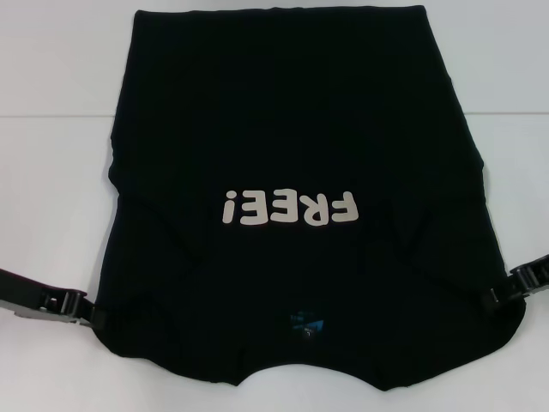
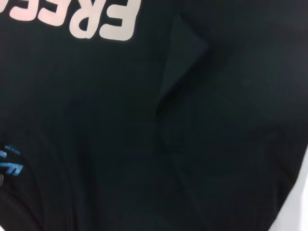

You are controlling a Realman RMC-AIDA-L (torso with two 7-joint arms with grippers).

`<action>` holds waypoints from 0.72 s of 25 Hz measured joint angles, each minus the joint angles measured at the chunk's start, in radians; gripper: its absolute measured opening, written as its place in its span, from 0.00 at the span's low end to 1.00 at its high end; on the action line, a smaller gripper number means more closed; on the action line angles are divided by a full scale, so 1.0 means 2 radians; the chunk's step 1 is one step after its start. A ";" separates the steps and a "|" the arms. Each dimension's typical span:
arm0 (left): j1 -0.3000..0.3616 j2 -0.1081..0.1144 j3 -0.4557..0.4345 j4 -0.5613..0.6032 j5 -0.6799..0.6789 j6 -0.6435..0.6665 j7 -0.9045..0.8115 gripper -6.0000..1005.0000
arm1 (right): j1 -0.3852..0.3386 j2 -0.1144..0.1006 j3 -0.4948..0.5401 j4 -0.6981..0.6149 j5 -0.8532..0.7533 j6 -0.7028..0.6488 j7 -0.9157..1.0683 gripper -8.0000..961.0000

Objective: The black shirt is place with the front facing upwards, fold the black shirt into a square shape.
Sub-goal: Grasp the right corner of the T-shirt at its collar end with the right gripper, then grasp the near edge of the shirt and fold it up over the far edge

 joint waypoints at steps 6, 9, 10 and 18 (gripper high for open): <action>-0.001 0.007 0.000 -0.013 -0.013 0.002 0.000 0.06 | 0.002 0.002 -0.013 0.003 0.000 0.003 0.001 0.48; -0.001 0.008 0.000 -0.014 -0.014 0.003 0.000 0.06 | 0.002 0.002 -0.016 0.003 -0.001 0.003 0.002 0.42; -0.002 0.008 0.000 -0.014 -0.014 0.003 0.000 0.06 | 0.002 0.001 -0.016 0.003 -0.001 0.002 0.002 0.40; -0.002 0.008 0.000 -0.014 -0.018 0.015 0.009 0.07 | 0.004 -0.004 -0.016 -0.001 -0.002 -0.010 0.000 0.14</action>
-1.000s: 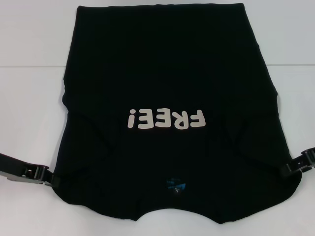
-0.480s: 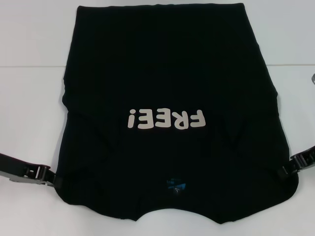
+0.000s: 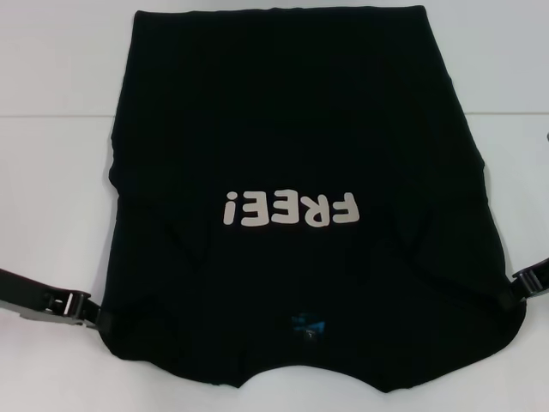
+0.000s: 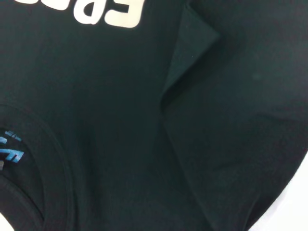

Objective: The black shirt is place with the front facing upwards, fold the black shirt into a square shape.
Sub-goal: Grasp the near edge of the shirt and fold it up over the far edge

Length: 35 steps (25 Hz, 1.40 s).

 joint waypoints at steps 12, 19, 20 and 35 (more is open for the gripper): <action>-0.024 0.046 0.021 -0.090 0.005 0.182 0.082 0.07 | -0.013 -0.037 -0.001 -0.002 -0.014 -0.180 -0.123 0.04; -0.019 0.042 0.023 -0.092 0.002 0.211 0.103 0.08 | -0.024 -0.016 0.021 0.002 -0.031 -0.189 -0.139 0.04; -0.021 0.042 0.009 -0.091 0.000 0.206 0.103 0.08 | -0.022 -0.016 0.039 0.004 -0.030 -0.181 -0.135 0.04; -0.050 0.039 -0.234 -0.098 -0.080 -0.053 0.037 0.09 | -0.040 -0.054 0.245 0.115 0.241 0.056 -0.107 0.04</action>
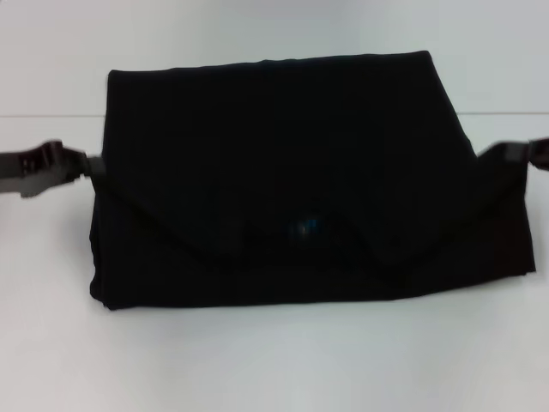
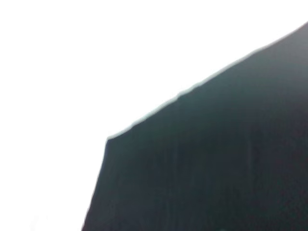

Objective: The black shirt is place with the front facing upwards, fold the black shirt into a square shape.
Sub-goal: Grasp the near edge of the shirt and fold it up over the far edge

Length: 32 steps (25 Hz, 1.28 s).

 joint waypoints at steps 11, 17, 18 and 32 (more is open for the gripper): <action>0.015 -0.048 0.005 -0.035 -0.120 -0.181 0.068 0.09 | -0.001 0.053 -0.001 0.031 0.123 0.158 -0.107 0.04; 0.002 -0.055 0.006 -0.046 -0.148 -0.232 0.100 0.10 | 0.011 0.066 -0.002 0.043 0.142 0.216 -0.148 0.04; -0.002 -0.056 0.006 -0.050 -0.147 -0.240 0.105 0.10 | 0.013 0.067 -0.002 0.049 0.143 0.224 -0.156 0.04; -0.021 -0.096 0.045 -0.075 -0.187 -0.368 0.189 0.11 | 0.033 0.087 -0.052 0.077 0.145 0.341 -0.225 0.07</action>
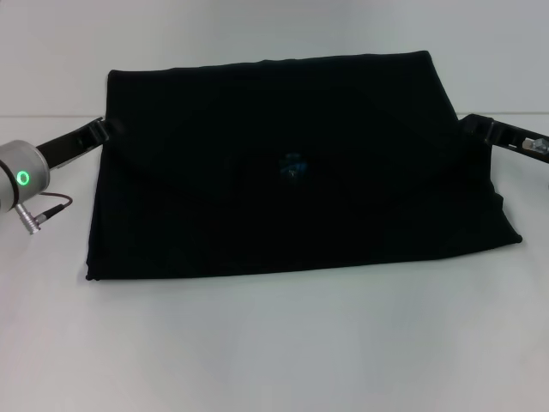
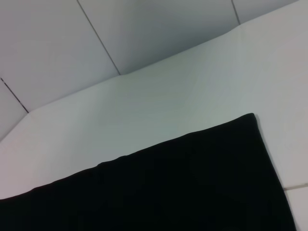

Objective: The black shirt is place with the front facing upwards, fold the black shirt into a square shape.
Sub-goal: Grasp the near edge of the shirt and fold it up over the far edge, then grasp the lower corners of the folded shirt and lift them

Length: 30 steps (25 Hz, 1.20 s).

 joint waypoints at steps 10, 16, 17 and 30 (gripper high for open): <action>0.022 0.014 0.000 -0.005 -0.016 0.075 0.015 0.38 | -0.039 -0.006 0.009 -0.007 0.062 -0.031 -0.007 0.46; 0.056 0.064 0.029 -0.019 -0.007 0.235 -0.028 0.64 | -0.082 -0.021 0.001 -0.012 0.096 -0.211 -0.128 0.77; 0.061 0.069 0.040 -0.018 -0.006 0.247 -0.036 0.67 | -0.087 -0.023 -0.005 -0.012 0.084 -0.253 -0.155 0.79; 0.098 0.093 0.126 0.010 0.047 0.250 -0.103 0.86 | -0.103 0.005 -0.047 -0.008 -0.006 -0.331 -0.241 0.98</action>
